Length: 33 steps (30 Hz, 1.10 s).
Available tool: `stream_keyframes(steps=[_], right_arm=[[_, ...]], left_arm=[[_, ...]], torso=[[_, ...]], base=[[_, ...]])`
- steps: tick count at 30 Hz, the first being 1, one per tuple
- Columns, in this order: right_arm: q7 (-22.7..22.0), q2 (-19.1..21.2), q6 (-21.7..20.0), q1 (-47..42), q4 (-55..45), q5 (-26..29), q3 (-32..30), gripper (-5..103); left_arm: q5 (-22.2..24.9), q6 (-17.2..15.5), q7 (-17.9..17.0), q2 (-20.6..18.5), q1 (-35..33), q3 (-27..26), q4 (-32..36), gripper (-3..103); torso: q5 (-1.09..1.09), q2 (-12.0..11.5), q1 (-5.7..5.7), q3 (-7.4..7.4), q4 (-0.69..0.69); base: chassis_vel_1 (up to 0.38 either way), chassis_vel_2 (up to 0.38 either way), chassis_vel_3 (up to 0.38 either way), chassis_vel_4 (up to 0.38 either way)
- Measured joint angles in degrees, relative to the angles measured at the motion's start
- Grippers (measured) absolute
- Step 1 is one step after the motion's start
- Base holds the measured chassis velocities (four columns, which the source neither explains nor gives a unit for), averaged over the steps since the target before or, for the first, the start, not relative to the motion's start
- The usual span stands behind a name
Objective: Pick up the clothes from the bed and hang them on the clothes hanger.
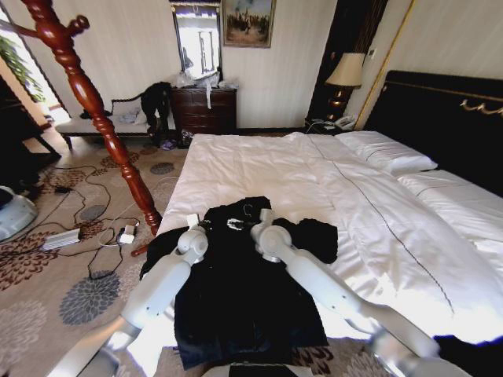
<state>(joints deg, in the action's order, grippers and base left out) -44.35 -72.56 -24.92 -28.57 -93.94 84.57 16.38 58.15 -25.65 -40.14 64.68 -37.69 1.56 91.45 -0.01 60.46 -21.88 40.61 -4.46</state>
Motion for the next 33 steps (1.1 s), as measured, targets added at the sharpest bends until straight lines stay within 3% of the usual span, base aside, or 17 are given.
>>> stream_keyframes(steps=[3,7,13,22,33], right_arm=[[-3.7,-2.8,0.1,0.3,2.8,3.2,-0.7,100],[-5.7,-3.7,0.5,-0.1,6.1,3.2,-1.3,100],[-6.1,-3.7,0.8,-0.6,7.9,2.6,-2.3,100],[-4.3,-7.2,1.6,-0.5,13.0,0.5,-4.0,100],[0.4,-12.0,3.1,0.8,19.7,-4.0,-4.3,100]], left_arm=[[0.1,0.3,0.9,-0.5,-0.3,-0.2,0.7,0],[0.0,0.3,1.4,-0.8,-0.7,0.4,1.5,0],[0.0,-0.6,2.1,-2.1,-1.0,2.7,2.7,0],[1.2,-1.3,1.0,-4.7,-1.2,4.3,5.4,0],[3.1,0.4,3.1,-7.3,-1.6,4.3,8.4,0]], torso=[[-0.01,0.0,0.00,0.00,0.02],[0.00,0.0,0.00,0.00,-0.02],[0.00,0.0,0.00,0.00,-0.02],[0.00,0.0,0.00,0.00,0.01],[-0.01,0.0,0.00,0.00,-0.01]], base=[[0.000,0.000,0.000,0.000],[0.000,0.000,0.000,0.000],[0.000,0.000,0.000,0.000],[0.000,0.000,0.000,0.000],[0.000,0.000,0.000,0.000]])
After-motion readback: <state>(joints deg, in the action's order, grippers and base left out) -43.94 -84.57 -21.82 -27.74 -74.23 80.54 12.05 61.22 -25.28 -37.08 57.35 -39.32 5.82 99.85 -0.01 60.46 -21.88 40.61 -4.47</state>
